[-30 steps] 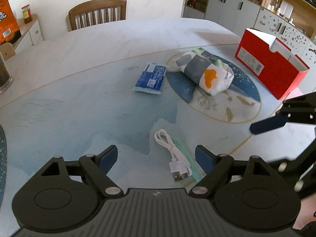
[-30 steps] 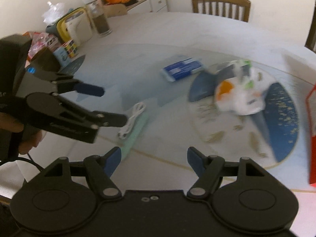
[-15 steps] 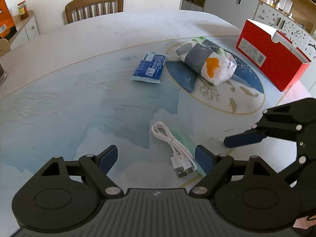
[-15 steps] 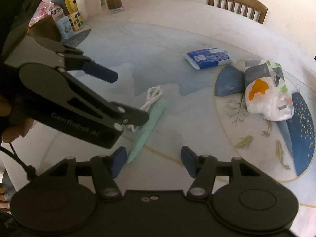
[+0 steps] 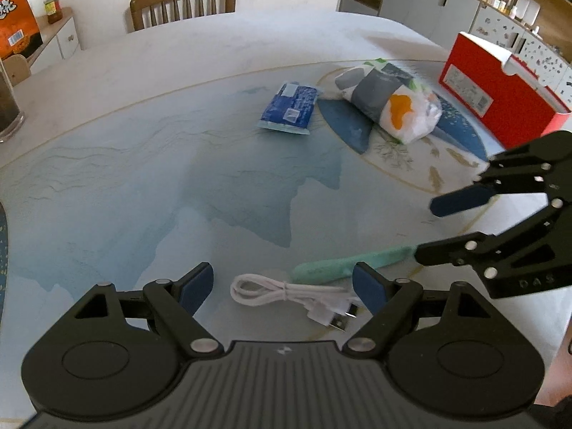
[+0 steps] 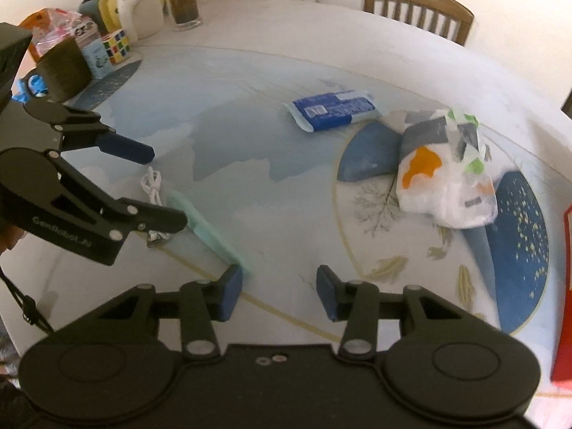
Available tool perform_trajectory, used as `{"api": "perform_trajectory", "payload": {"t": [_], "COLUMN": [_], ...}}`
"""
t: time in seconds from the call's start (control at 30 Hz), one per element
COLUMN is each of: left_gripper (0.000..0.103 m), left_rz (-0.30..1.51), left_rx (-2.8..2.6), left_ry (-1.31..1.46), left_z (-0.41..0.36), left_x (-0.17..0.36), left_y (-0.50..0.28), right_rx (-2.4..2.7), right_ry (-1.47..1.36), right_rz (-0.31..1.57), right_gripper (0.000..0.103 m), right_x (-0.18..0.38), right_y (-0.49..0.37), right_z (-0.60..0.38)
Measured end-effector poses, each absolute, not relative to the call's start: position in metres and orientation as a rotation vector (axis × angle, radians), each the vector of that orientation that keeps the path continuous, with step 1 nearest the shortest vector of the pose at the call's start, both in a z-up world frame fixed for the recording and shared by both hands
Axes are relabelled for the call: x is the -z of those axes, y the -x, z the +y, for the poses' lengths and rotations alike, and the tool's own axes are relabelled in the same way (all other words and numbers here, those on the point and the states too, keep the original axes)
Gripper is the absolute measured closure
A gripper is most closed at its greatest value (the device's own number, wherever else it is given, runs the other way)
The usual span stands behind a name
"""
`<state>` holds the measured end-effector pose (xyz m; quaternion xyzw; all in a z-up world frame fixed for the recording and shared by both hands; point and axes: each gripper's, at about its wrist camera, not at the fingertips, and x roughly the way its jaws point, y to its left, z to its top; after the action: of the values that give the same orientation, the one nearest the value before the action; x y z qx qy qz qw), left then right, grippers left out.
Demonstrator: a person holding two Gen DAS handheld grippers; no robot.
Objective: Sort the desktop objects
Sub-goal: 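Grasp the white USB cable with the left tool while the right tool grasps the mint-green stick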
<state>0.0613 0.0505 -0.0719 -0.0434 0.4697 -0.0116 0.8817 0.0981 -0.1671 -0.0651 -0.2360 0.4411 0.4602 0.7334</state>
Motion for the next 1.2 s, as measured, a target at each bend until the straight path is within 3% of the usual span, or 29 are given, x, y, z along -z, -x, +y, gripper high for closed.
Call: {"api": "perform_trajectory", "payload": {"t": [0.73,0.9,1.03,1.2], "left_gripper": [0.017,0.016,0.021,0.026], "left_rz": [0.948,0.927,0.927,0.915], "left_rx": [0.174,0.174,0.165,0.167], "left_ry": [-0.098,-0.101,-0.097,-0.102], "left_z": [0.036,0.034,0.033,0.031], "left_x": [0.082,0.084,0.084,0.082], "left_y": [-0.052,-0.052,-0.051,-0.047], "right_rx": [-1.224,-1.231,-1.239,-1.214], "right_ry": [0.640,0.679,0.692,0.662], "right_rz": [0.904,0.874,0.872,0.889], "right_gripper": [0.057,0.066,0.088,0.093], "right_x": [0.071,0.071,0.070,0.068], "right_y": [-0.085,-0.079,-0.076,-0.077], "right_z": [-0.126,-0.122,-0.121,-0.122]}}
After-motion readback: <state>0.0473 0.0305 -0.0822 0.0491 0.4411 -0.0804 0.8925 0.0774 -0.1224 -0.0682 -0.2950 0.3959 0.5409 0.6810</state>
